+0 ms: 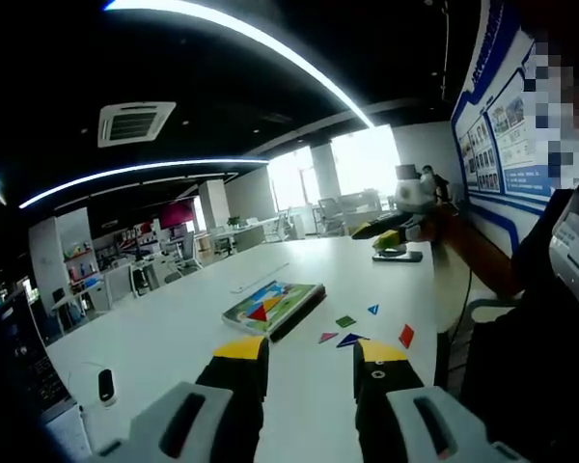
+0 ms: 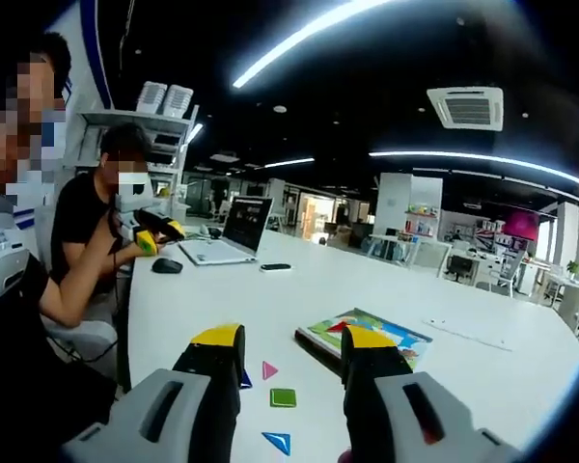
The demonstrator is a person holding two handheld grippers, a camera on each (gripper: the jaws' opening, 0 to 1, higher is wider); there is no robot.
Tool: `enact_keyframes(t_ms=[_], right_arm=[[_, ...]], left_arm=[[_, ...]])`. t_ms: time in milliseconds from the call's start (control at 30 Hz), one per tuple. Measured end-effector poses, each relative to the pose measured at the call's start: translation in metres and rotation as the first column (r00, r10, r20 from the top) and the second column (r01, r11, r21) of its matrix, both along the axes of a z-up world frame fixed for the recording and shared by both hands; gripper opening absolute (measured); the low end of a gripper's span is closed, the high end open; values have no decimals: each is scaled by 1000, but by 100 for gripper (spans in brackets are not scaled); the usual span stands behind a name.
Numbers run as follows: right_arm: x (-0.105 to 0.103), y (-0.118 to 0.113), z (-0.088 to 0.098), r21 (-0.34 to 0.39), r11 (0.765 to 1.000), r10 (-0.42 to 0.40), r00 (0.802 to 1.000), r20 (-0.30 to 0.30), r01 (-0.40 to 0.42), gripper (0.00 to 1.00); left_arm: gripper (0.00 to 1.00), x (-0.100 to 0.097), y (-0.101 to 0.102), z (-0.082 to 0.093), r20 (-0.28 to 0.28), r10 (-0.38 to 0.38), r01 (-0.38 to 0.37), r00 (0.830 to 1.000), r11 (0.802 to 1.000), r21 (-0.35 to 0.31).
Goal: Pick up the tangram pieces one by one and place each piece onto its matching region on the pattern sheet, fitting the shapes together until the outline on the sheet is completely filled by the tangram pieces
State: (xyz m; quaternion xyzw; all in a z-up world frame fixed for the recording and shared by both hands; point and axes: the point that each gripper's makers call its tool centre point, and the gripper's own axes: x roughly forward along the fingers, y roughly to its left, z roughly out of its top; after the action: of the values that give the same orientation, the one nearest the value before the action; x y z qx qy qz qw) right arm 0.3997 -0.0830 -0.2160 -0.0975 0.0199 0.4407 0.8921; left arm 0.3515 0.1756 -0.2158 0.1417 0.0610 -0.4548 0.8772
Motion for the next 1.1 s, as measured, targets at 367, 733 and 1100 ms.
enact_keyframes(t_ms=[367, 733, 1100], right_arm=[[-1, 2, -3, -28, 1000, 0, 1000, 9, 0, 40], [-3, 1, -2, -45, 999, -8, 1000, 23, 9, 39], [-2, 4, -15, -118, 993, -21, 1000, 6, 22, 39]], left_arm=[[37, 1, -4, -3, -5, -10, 10, 1000, 1000, 13], [36, 0, -3, -1, 0, -5, 5, 1000, 1000, 9], [36, 0, -3, -3, -3, -4, 5, 1000, 1000, 13]])
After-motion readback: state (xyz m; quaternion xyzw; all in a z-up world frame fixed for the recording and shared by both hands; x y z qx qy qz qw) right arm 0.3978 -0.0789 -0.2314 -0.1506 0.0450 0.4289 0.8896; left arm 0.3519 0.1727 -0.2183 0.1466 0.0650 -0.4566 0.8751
